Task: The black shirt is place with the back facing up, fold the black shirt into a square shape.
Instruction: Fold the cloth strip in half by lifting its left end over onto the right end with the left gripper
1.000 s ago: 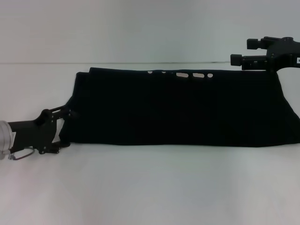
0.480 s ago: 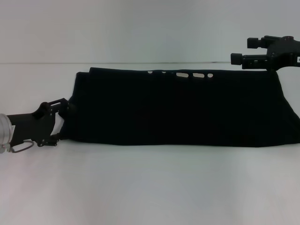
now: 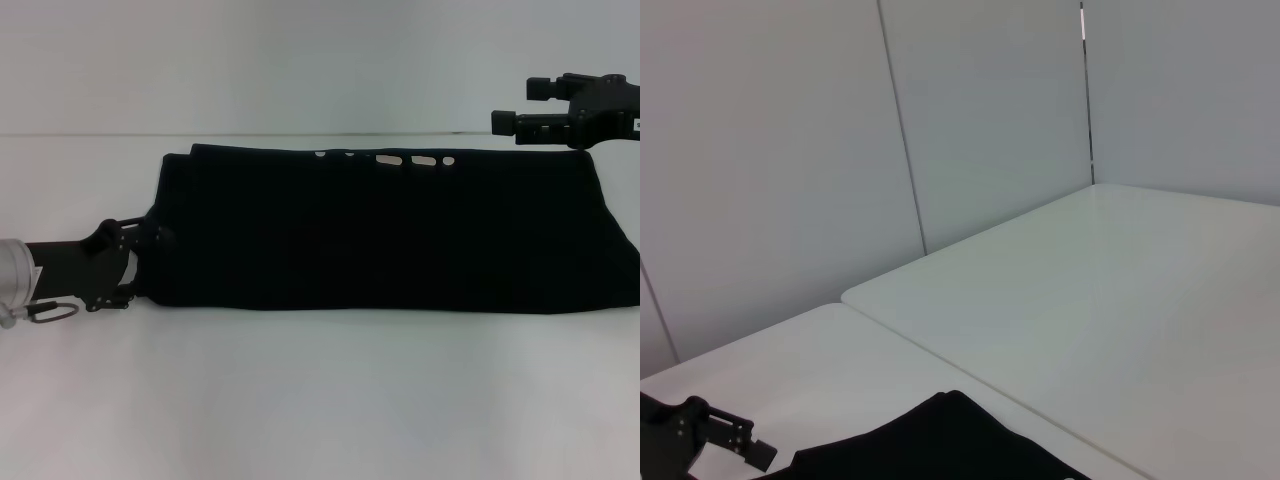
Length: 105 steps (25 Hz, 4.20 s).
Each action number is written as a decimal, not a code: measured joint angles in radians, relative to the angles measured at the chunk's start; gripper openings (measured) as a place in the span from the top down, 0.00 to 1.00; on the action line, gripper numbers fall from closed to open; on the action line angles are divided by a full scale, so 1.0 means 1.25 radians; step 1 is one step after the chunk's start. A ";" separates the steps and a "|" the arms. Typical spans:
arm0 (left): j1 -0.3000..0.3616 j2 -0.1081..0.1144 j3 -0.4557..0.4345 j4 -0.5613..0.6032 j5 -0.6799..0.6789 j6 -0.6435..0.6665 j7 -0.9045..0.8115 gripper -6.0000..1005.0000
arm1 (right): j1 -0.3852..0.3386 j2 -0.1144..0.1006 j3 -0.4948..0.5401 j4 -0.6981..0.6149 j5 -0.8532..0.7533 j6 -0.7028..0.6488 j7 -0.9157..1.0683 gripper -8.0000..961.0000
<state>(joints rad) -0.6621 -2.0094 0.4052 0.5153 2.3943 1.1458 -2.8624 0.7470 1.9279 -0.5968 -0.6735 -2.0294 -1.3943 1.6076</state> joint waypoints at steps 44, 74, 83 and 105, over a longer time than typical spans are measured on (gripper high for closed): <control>0.062 0.008 -0.056 0.054 0.036 0.079 0.222 0.94 | 0.002 0.024 0.001 -0.001 0.024 0.005 -0.008 0.03; -0.067 0.044 -0.115 0.066 -0.016 0.343 0.341 0.94 | -0.055 0.011 0.128 -0.001 0.031 0.115 -0.011 0.03; -0.349 -0.104 -0.039 -0.070 -0.066 0.135 0.446 0.94 | -0.117 -0.024 0.216 -0.003 0.074 0.130 -0.045 0.03; -0.220 -0.127 -0.063 -0.299 -0.278 0.137 0.838 0.48 | -0.103 -0.064 0.061 -0.006 -0.012 0.099 0.197 0.03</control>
<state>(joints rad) -0.9364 -2.1685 0.3263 0.1419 2.0472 1.3167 -1.8155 0.6180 1.8485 -0.5203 -0.6808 -2.0450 -1.2704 1.8539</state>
